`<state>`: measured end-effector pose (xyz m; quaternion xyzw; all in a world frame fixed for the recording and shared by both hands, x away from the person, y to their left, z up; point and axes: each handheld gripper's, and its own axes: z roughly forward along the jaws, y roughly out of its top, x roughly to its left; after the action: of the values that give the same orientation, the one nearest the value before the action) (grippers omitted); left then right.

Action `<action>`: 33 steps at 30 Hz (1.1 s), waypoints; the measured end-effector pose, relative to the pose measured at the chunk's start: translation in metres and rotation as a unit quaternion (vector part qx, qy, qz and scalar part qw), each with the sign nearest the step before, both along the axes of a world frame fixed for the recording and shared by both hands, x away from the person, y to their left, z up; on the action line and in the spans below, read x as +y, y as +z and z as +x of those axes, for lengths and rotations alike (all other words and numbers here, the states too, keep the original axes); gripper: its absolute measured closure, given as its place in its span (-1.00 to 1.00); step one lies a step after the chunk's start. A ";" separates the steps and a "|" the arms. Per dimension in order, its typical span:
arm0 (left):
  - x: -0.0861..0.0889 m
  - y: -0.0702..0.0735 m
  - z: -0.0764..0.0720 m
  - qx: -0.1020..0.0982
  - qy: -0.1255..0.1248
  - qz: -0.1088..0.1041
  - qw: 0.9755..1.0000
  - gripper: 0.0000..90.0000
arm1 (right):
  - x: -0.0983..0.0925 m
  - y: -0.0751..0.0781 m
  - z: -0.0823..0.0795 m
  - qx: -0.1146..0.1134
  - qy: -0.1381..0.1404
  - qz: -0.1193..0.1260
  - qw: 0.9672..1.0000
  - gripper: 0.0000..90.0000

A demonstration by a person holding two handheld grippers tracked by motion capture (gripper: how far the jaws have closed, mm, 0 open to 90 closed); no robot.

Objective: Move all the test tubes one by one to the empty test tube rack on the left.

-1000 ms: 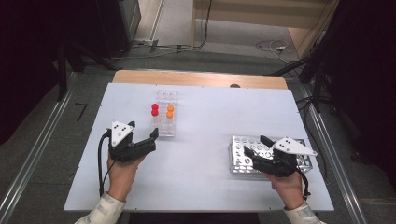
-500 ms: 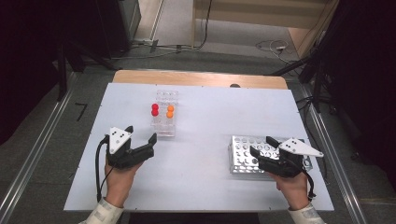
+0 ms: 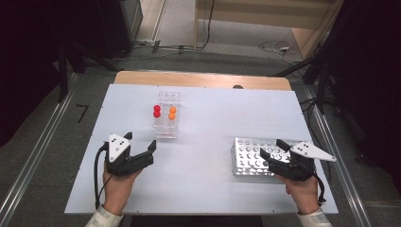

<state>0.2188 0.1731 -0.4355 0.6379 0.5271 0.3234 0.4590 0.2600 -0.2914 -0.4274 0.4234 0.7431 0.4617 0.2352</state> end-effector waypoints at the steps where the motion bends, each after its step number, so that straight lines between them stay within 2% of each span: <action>1: 0.001 0.000 -0.001 -0.001 -0.001 0.000 1.000 -0.60 | -0.001 0.000 0.000 0.000 0.000 0.000 1.000 -0.44; 11: 0.009 -0.002 -0.007 0.000 0.008 -0.003 1.000 -0.60 | -0.007 0.000 -0.001 0.001 -0.009 0.002 1.000 -0.44; 22: 0.013 -0.007 -0.010 0.006 0.016 0.005 1.000 -0.60 | -0.017 -0.001 -0.001 0.001 -0.017 0.005 1.000 -0.44; 33: 0.021 -0.012 -0.013 0.008 0.027 0.005 1.000 -0.60 | -0.029 -0.001 -0.002 0.001 -0.027 0.008 1.000 -0.44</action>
<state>0.2056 0.1942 -0.4476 0.6283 0.5460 0.3330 0.4431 0.2579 -0.3200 -0.4285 0.4457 0.7276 0.4611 0.2435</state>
